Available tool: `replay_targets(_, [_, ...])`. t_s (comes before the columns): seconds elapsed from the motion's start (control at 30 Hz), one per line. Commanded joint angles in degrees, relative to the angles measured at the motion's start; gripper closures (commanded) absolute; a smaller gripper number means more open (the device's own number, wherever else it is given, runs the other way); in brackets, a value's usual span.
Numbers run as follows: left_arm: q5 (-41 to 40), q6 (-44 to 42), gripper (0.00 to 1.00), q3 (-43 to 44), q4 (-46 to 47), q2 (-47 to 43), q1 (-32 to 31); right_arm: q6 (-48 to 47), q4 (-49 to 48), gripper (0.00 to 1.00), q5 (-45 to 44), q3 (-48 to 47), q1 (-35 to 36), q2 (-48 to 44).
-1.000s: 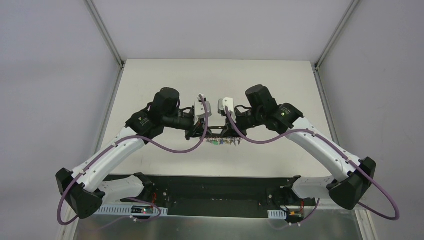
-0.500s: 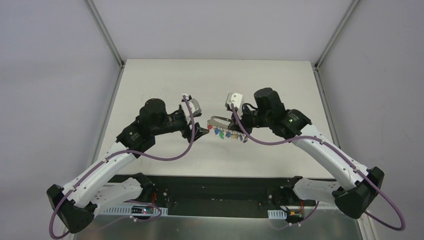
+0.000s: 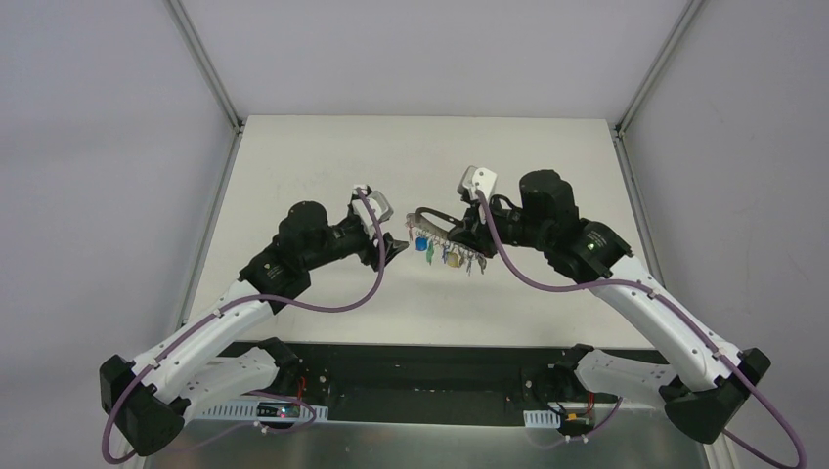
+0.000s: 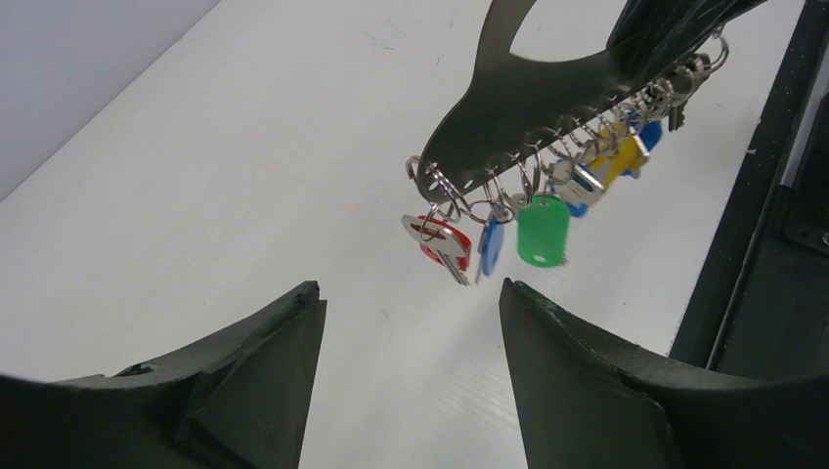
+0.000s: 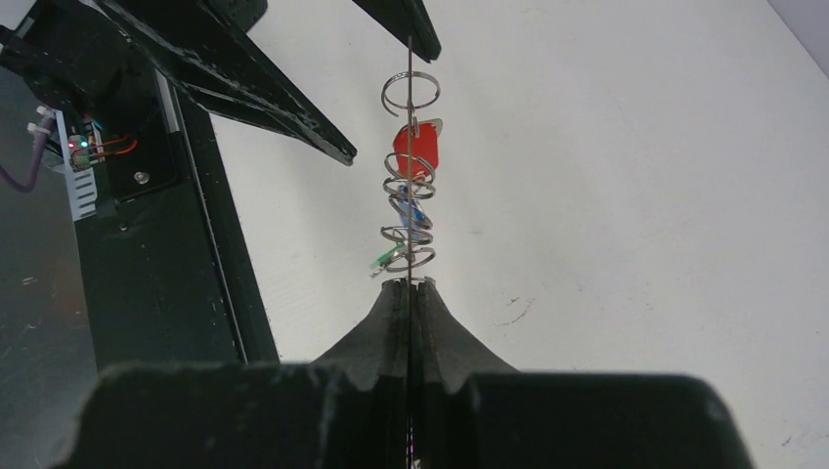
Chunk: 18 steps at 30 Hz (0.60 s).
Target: Remove the keys from the keyring
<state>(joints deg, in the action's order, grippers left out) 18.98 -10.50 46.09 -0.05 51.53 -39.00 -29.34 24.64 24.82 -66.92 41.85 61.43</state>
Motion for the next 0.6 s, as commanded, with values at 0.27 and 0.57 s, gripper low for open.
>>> replay_targets(0.27, [5.31, -1.63, 0.35, -5.81, 14.31, -0.21, -0.28, 4.42, -5.96, 1.00, 6.41, -3.34, -0.09, -2.20])
replay_targets(0.57, [6.19, -2.01, 0.41, -5.65, 14.59, -0.30, -0.24, 4.91, -6.44, 1.00, 7.17, -3.10, -0.06, -1.67])
